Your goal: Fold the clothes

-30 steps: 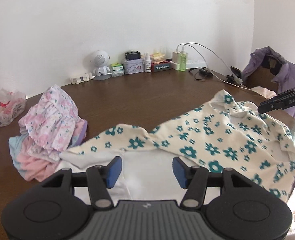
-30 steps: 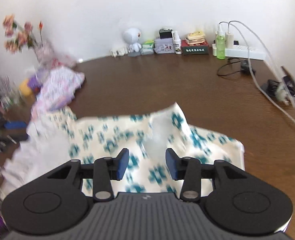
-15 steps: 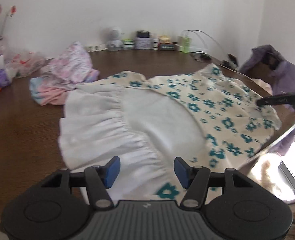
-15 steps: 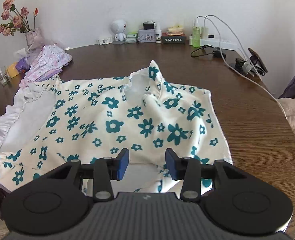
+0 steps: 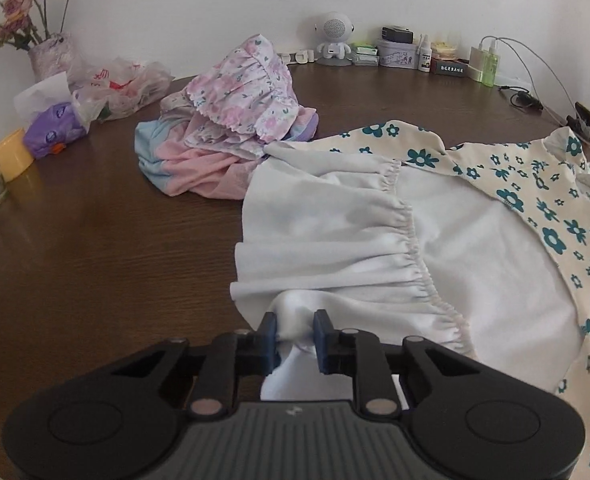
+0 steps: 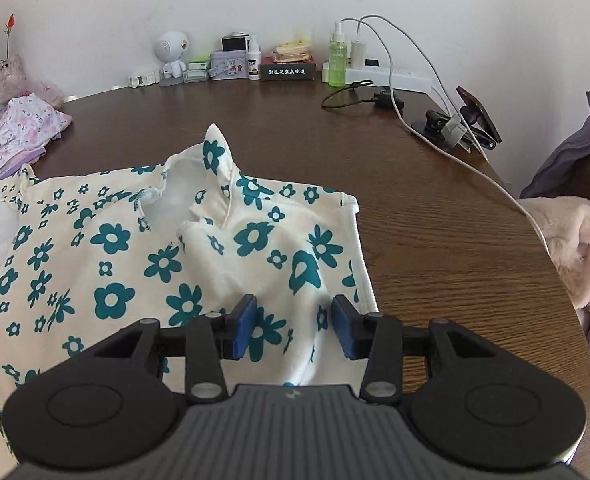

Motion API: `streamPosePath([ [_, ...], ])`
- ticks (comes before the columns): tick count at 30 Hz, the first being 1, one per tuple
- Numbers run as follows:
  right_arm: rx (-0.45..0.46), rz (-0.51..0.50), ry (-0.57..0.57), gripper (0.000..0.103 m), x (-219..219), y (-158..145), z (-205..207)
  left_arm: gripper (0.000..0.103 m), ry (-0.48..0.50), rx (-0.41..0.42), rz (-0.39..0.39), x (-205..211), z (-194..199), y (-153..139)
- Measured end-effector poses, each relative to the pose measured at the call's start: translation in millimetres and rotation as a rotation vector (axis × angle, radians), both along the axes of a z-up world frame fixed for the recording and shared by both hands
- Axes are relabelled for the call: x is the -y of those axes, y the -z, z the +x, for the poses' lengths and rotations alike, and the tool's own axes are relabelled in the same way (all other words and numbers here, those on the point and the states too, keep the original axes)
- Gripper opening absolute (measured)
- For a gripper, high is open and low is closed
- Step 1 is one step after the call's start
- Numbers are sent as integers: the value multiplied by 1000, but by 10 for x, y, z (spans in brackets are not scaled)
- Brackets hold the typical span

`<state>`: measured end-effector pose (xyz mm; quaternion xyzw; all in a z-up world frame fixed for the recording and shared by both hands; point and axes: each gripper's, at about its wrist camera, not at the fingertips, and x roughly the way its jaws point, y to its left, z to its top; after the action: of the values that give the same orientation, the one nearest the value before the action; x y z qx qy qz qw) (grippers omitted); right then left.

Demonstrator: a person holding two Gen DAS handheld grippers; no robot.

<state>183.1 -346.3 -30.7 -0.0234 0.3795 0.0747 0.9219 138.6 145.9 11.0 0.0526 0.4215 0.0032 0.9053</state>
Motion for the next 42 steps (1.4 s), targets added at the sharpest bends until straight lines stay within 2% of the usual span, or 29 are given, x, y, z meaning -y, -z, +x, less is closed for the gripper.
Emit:
streamPosePath([
  [6, 8, -32, 57, 43, -37, -8, -172, 10, 0, 17, 127, 39, 345, 41],
  [9, 7, -29, 67, 43, -37, -18, -249, 7, -2, 17, 165, 73, 449, 54],
  [10, 2, -24, 68, 43, -28, -28, -265, 6, 1, 6, 158, 57, 477, 45],
  [11, 0, -5, 64, 42, -4, -64, -278, 10, 3, -4, 139, 18, 507, 29],
  [13, 5, 30, 55, 43, 51, -156, -290, 13, 7, 14, 47, -79, 510, -89],
  [15, 24, 41, 38, 46, 83, -262, -250, 27, 8, 52, -63, -192, 504, -241],
  [17, 32, 29, 26, 49, 87, -308, -145, 62, 17, 87, -156, -250, 555, -366],
  [19, 22, 23, 13, 50, 64, -278, 17, 71, 21, 84, -181, -273, 675, -392],
  [22, 1, 27, 2, 50, 28, -194, 221, 71, -1, 48, -172, -329, 924, -283],
  [24, -7, 43, -9, 50, 16, -136, 317, 68, -13, 22, -225, -433, 1048, -163],
  [25, -11, 51, -14, 50, 9, -107, 364, 55, -10, 5, -267, -471, 1081, -114],
  [26, -15, 58, -25, 50, 8, -81, 387, 15, -6, -12, -309, -508, 1114, -65],
  [27, -20, 65, -36, 50, 8, -55, 408, 1, -1, -29, -351, -545, 1146, -16],
  [28, -24, 63, -40, 49, 7, -32, 417, 0, -10, -31, -347, -546, 1149, 9],
  [30, -15, 48, -50, 49, 7, -15, 403, 0, -17, -14, -260, -513, 1123, 39],
  [33, -11, -1, -30, 49, -11, -7, 382, 1, -51, -4, -226, -526, 1212, 41],
  [38, -15, -8, 23, 49, -2, -9, 395, 1, -68, 18, -126, -441, 1437, 46],
  [42, -18, -9, 42, 49, -3, -19, 377, 1, -72, 29, -88, -377, 1477, 50],
])
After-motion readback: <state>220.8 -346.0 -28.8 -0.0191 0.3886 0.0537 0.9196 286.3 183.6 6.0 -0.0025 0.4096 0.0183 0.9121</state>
